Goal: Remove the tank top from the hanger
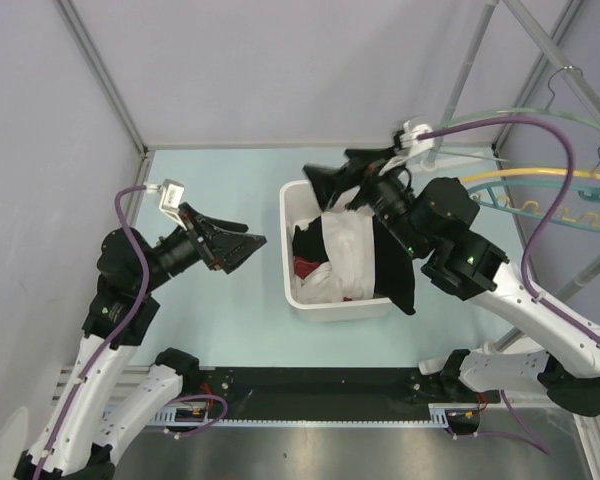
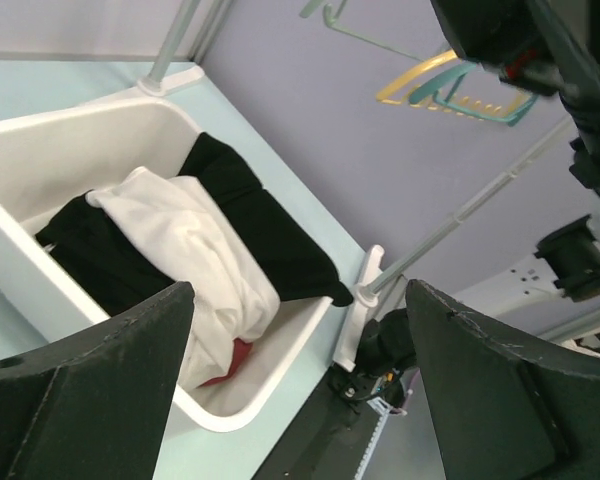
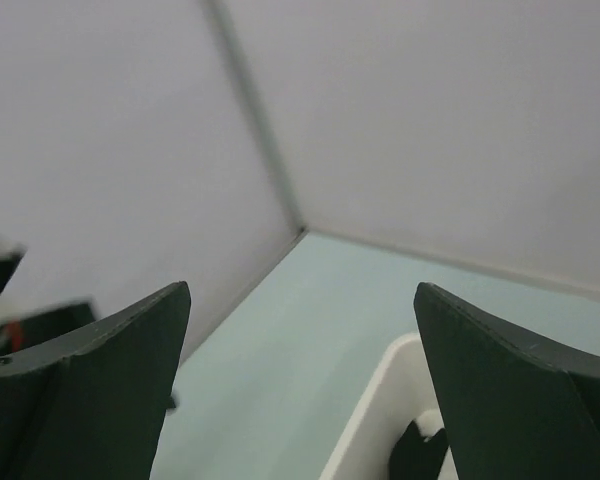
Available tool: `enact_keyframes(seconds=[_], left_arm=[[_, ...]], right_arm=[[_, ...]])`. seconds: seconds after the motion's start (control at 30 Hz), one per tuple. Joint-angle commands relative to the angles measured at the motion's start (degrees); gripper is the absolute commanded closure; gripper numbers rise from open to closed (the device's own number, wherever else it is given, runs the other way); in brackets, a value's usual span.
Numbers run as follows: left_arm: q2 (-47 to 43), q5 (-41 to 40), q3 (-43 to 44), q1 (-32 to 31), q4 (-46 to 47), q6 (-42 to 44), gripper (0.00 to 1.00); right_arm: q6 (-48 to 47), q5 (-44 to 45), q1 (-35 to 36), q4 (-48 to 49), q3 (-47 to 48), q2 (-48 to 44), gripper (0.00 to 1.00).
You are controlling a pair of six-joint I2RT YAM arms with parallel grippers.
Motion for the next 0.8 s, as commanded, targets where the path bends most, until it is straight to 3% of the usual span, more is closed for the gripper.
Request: enact_keyframes(seconds=[0.0,0.07,0.2,0.4,0.6,0.77], left_arm=[[-3.1,-3.9,-3.3,0.2,0.7,4.4,0.07],[-5.8,-5.9,-5.4,0.2,1.8,4.5,0.07],[-10.4,-5.8,-16.2,0.2,9.9,-1.6,0.07],[-13.8,-0.5,-33.7,-0.7,29.5,-12.4,0.06],[-19.1,0.6,-45.7,-5.8,40.3,-15.7,0.05],[-26.3,0.6,-50.8,-10.2,40.7,-16.6,0.05]], right_arm=[[2.9,-31.7,-0.1,-8.3,-5.7,-2.6,0.0],[5.3,-33.6,0.1,-7.0,-10.2,-5.3,0.0],[13.5,-28.3,0.4,-0.2,-28.6,-13.2,0.0],[21.8,-28.3,3.2,13.5,-49.6,-28.3,0.0],[25.4,-20.2,8.3,5.9,-55.2,-37.2,0.0],[30.7,-11.5,11.1,3.9,-64.1,-49.5,0.01]])
